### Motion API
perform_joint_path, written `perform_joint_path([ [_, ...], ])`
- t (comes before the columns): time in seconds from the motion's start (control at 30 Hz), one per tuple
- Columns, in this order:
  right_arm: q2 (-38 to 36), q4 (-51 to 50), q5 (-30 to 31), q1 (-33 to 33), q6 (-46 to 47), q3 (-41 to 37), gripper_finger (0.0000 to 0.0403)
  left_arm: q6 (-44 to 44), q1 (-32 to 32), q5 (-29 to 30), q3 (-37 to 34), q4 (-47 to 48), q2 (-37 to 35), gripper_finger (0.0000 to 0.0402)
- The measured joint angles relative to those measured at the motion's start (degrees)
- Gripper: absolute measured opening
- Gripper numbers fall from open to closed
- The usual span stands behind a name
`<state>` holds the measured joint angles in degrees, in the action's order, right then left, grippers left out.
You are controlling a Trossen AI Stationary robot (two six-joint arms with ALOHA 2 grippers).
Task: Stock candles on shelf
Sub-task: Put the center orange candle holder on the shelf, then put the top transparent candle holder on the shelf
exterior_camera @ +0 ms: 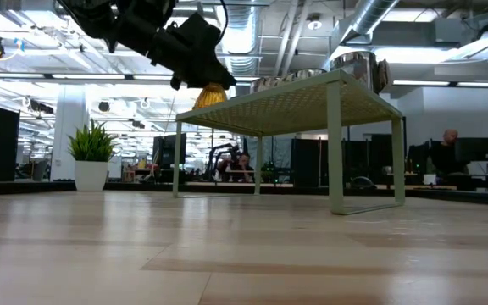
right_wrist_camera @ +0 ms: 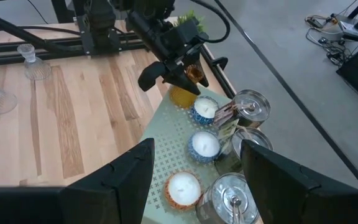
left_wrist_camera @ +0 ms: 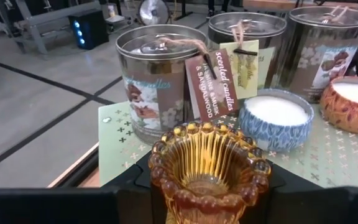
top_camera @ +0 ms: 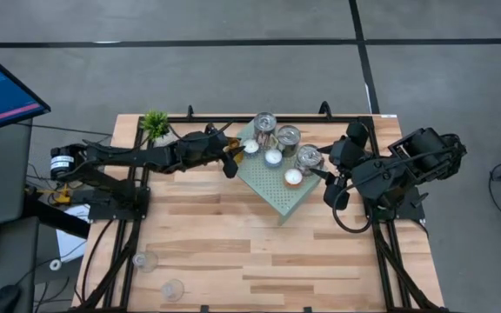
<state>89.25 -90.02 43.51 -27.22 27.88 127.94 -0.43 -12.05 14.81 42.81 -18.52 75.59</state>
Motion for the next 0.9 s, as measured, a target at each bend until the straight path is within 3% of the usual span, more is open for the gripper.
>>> perform_joint_path([
  [0.43,0.0,0.0,-0.1,0.0,0.0,0.0,0.023,4.1,0.0,1.3,0.2,-1.2,-1.4,0.0184],
  [0.73,0.0,0.0,-0.1,0.0,-1.3,0.0,0.023,4.6,0.0,-1.5,0.2,-1.3,-1.6,0.0265],
  [0.9,0.0,0.0,-0.1,0.0,-1.3,0.0,0.023,5.6,0.0,0.0,0.1,5.5,-8.6,0.0294],
])
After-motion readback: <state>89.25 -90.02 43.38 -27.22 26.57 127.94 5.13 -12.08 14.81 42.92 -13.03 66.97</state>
